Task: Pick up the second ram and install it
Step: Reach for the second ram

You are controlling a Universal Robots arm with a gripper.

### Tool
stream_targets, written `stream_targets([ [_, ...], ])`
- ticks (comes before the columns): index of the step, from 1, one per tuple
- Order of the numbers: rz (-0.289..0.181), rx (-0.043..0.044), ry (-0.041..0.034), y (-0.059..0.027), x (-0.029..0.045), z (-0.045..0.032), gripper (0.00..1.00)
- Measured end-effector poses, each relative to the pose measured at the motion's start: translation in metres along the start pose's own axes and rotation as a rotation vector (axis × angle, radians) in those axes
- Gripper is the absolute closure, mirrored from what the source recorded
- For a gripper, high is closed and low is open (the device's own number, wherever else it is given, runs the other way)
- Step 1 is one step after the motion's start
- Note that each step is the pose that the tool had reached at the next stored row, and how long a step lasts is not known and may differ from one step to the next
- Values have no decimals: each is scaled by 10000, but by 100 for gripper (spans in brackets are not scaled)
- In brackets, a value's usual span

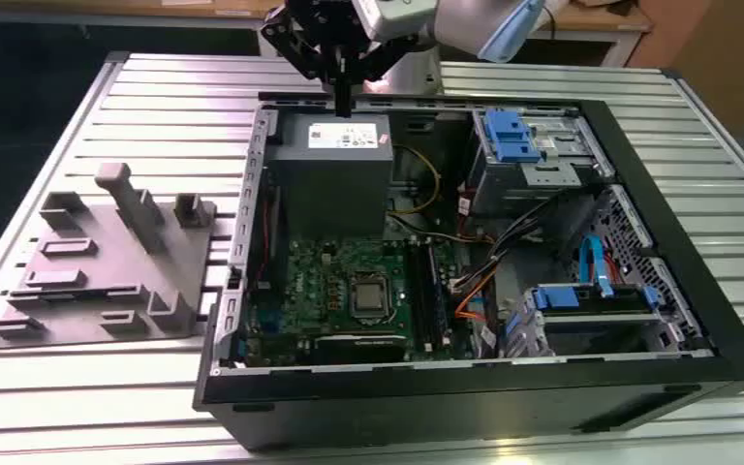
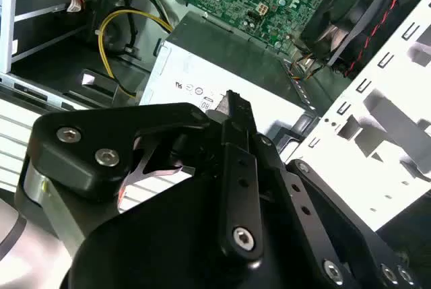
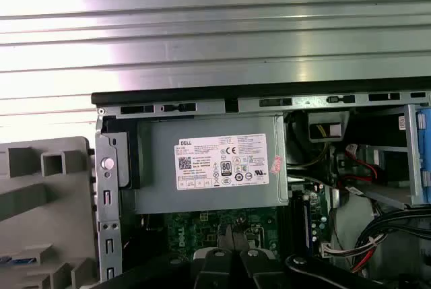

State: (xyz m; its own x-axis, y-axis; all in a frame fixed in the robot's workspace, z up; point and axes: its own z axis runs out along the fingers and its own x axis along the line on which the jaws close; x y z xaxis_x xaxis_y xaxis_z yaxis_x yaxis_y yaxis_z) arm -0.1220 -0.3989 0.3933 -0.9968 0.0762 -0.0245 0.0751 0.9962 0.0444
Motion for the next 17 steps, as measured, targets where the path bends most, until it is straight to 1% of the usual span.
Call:
stream_targets([
  [11, 0, 0, 0, 0, 2, 0, 90],
  [14, 0, 0, 0, -2, 24, 0, 90],
  [17, -1, 0, 0, -6, 72, 0, 90],
])
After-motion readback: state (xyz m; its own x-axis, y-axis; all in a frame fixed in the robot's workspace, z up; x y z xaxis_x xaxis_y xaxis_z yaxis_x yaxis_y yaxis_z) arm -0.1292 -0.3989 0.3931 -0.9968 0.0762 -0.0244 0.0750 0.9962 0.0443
